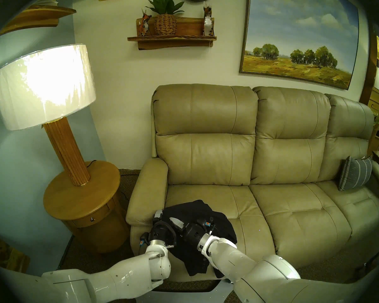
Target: Drape jacket on sofa arm
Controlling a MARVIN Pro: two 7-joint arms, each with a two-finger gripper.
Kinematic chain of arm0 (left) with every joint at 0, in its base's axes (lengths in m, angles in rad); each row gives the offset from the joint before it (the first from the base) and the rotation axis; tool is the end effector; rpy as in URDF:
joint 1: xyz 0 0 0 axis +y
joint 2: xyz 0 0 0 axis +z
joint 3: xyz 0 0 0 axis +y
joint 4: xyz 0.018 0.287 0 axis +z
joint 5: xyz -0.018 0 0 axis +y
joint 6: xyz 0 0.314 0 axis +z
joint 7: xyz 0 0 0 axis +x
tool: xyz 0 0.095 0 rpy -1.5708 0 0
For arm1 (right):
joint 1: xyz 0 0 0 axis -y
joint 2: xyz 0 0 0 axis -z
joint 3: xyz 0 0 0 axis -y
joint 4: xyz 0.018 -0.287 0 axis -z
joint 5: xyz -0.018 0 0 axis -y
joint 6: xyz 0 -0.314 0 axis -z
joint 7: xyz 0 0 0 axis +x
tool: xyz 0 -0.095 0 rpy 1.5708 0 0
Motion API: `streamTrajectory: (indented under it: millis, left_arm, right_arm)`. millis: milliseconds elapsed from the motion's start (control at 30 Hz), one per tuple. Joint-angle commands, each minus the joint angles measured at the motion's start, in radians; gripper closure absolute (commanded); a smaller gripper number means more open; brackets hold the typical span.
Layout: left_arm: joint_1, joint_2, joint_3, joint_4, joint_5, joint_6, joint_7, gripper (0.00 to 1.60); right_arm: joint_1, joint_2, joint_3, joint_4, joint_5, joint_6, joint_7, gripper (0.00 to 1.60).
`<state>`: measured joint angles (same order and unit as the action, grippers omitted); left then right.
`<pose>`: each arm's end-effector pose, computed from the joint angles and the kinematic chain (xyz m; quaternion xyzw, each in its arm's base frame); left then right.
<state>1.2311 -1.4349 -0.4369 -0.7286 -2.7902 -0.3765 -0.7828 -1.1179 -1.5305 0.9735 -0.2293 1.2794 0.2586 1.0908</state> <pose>0.3634 -0.1206 -0.5101 0.4898 0.5925 0.4021 0.4973 0.3724 0.0921 -0.5136 -0.6964 0.1577 -0.2886 0.6378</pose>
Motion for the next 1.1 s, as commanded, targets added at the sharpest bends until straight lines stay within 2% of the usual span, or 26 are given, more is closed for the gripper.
streamTrajectory:
  millis: [0,167,200,233,267,300,467,500,633,800,867,900,933,1067]
  left_arm:
    - [-0.072,-0.018,0.013,0.003,0.015,0.033,0.048,1.56]
    - [-0.077,-0.023,0.023,0.018,0.019,0.044,0.075,1.6]
    - [-0.077,-0.028,0.015,0.02,0.014,0.03,0.076,1.6]
    - [-0.08,-0.034,0.017,0.022,0.014,0.028,0.081,1.6]
    - [-0.09,-0.039,0.02,0.025,0.018,0.025,0.091,1.6]
    - [-0.097,-0.038,0.02,0.027,0.022,0.022,0.094,1.6]
    - [-0.132,-0.045,0.039,0.015,0.054,0.013,0.102,1.6]
    - [-0.141,-0.057,0.031,0.012,0.052,-0.01,0.108,1.6]
    - [-0.182,-0.079,0.016,-0.014,0.046,-0.025,0.138,1.6]
    - [-0.198,-0.072,-0.1,-0.049,0.026,-0.067,0.144,1.6]
    - [-0.232,-0.06,-0.126,-0.047,0.011,-0.09,0.154,1.6]
    - [-0.21,-0.044,-0.142,-0.075,0.014,-0.1,0.145,1.6]
    - [-0.239,-0.045,-0.163,-0.06,0.003,-0.108,0.157,1.6]
    - [-0.266,-0.022,-0.214,-0.073,-0.033,-0.167,0.153,1.6]
  right_arm:
    - [-0.012,0.004,-0.006,-0.004,-0.004,0.002,0.033,1.6]
    - [-0.011,0.003,-0.008,-0.005,-0.005,-0.006,0.034,1.6]
    - [-0.011,0.006,-0.007,-0.003,-0.005,-0.01,0.032,1.5]
    - [-0.009,0.002,-0.007,-0.002,-0.005,-0.011,0.027,0.97]
    - [-0.009,0.001,-0.006,0.001,-0.003,-0.013,0.022,0.85]
    - [-0.01,0.005,-0.005,0.003,-0.003,-0.012,0.023,0.05]
    - [-0.018,0.016,-0.001,0.011,-0.004,-0.012,0.026,0.0]
    - [-0.02,0.02,0.001,0.015,-0.003,-0.012,0.025,0.0]
    - [-0.025,0.034,0.013,0.027,0.007,-0.01,0.022,0.0]
    - [-0.056,0.061,0.018,0.052,0.013,-0.01,0.029,0.0]
    - [-0.065,0.074,0.019,0.064,0.014,-0.009,0.034,0.0]
    - [-0.07,0.079,0.019,0.069,0.014,-0.009,0.037,0.0]
    - [-0.075,0.085,0.019,0.075,0.013,-0.008,0.038,0.0]
    - [-0.09,0.105,0.023,0.095,0.015,-0.007,0.045,0.0]
